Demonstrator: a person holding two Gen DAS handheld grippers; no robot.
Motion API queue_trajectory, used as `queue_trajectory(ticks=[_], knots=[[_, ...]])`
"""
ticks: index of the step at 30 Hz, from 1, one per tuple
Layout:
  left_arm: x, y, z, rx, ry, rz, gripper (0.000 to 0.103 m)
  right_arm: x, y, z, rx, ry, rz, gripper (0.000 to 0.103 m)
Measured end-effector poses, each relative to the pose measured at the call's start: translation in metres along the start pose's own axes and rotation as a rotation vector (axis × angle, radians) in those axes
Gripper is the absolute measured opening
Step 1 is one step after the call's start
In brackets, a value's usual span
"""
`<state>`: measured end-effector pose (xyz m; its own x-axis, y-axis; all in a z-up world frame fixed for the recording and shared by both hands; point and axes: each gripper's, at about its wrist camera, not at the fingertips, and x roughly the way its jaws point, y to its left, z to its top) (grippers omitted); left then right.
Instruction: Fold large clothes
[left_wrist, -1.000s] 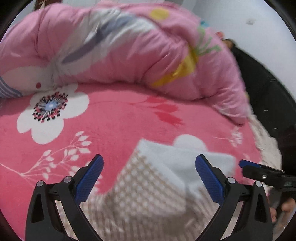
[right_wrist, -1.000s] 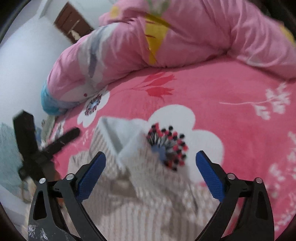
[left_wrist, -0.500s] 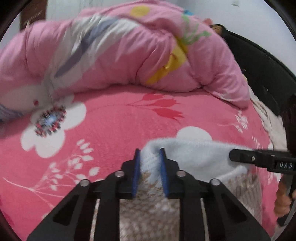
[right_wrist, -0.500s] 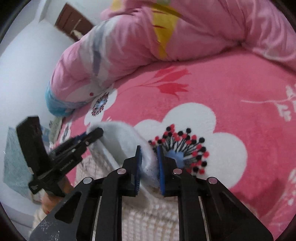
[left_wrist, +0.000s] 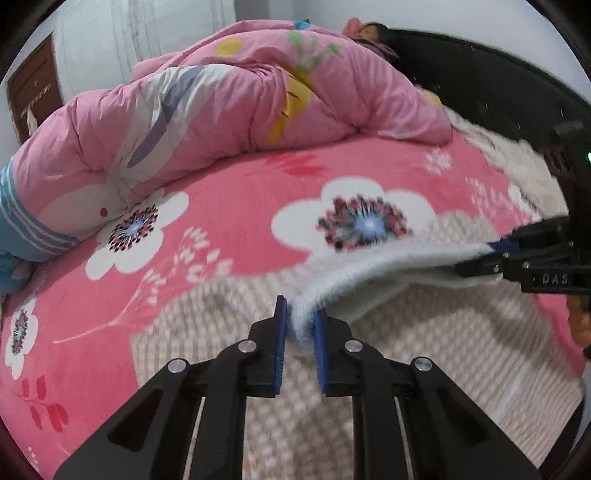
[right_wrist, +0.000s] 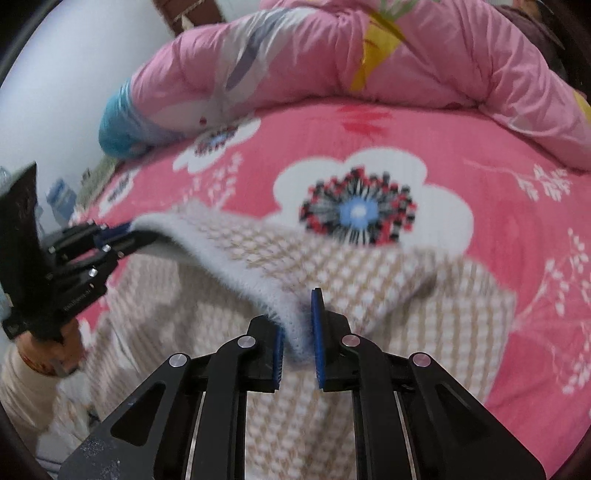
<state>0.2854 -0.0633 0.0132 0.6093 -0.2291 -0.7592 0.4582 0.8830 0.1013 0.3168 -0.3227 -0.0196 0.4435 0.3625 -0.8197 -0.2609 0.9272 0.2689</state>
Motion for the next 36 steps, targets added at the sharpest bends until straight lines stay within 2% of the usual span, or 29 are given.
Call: queue_trajectory(ticks=[4,6,7,8,12,14,17,19,23,25,28,30,32,34,36], knots=[[0.004,-0.005,-0.022,0.007,0.015,-0.003,0.014,-0.002,0.001,-0.018,0.000,0.027,-0.002,0.015],[0.003,-0.003,-0.029,0.002,0.004,-0.013,0.014,-0.019,-0.001,-0.020,0.019,0.013,0.043,0.032],[0.003,-0.001,-0.031,-0.006,0.001,-0.025,0.014,-0.030,0.000,-0.019,0.026,-0.010,0.071,0.047],[0.002,0.000,-0.033,-0.011,-0.002,-0.032,0.014,-0.042,0.000,-0.017,0.024,-0.038,0.099,0.048],[0.000,0.005,-0.040,-0.026,-0.014,-0.062,0.015,-0.068,0.006,0.006,0.038,-0.121,0.153,0.048],[-0.002,0.008,-0.043,-0.036,-0.017,-0.072,0.015,-0.062,0.006,0.022,0.061,-0.133,0.181,0.035],[-0.008,0.015,-0.048,-0.065,-0.020,-0.094,0.016,-0.019,0.007,0.041,0.128,-0.068,0.250,0.018],[-0.015,0.023,-0.053,-0.084,-0.026,-0.103,0.016,0.011,0.008,0.041,0.151,-0.005,0.260,0.015],[-0.034,0.042,-0.060,-0.125,-0.053,-0.119,0.016,0.055,0.012,0.014,0.172,0.118,0.296,0.014],[-0.043,0.052,-0.057,-0.157,-0.086,-0.133,0.016,0.056,0.018,0.002,0.132,0.120,0.276,0.014],[-0.046,0.060,-0.036,-0.222,-0.133,-0.163,0.016,0.054,0.025,-0.002,0.106,0.102,0.251,0.014],[-0.037,0.058,-0.020,-0.263,-0.137,-0.224,0.017,0.054,0.028,0.000,0.115,0.103,0.241,0.014],[-0.018,0.052,-0.006,-0.305,-0.119,-0.280,0.018,0.055,0.032,0.000,0.111,0.095,0.221,0.014],[0.009,0.043,0.002,-0.333,-0.053,-0.348,0.020,0.051,0.037,-0.004,0.086,0.084,0.198,0.014],[0.046,0.032,0.000,-0.308,0.078,-0.276,0.020,0.047,0.041,-0.010,0.071,0.089,0.181,0.014]])
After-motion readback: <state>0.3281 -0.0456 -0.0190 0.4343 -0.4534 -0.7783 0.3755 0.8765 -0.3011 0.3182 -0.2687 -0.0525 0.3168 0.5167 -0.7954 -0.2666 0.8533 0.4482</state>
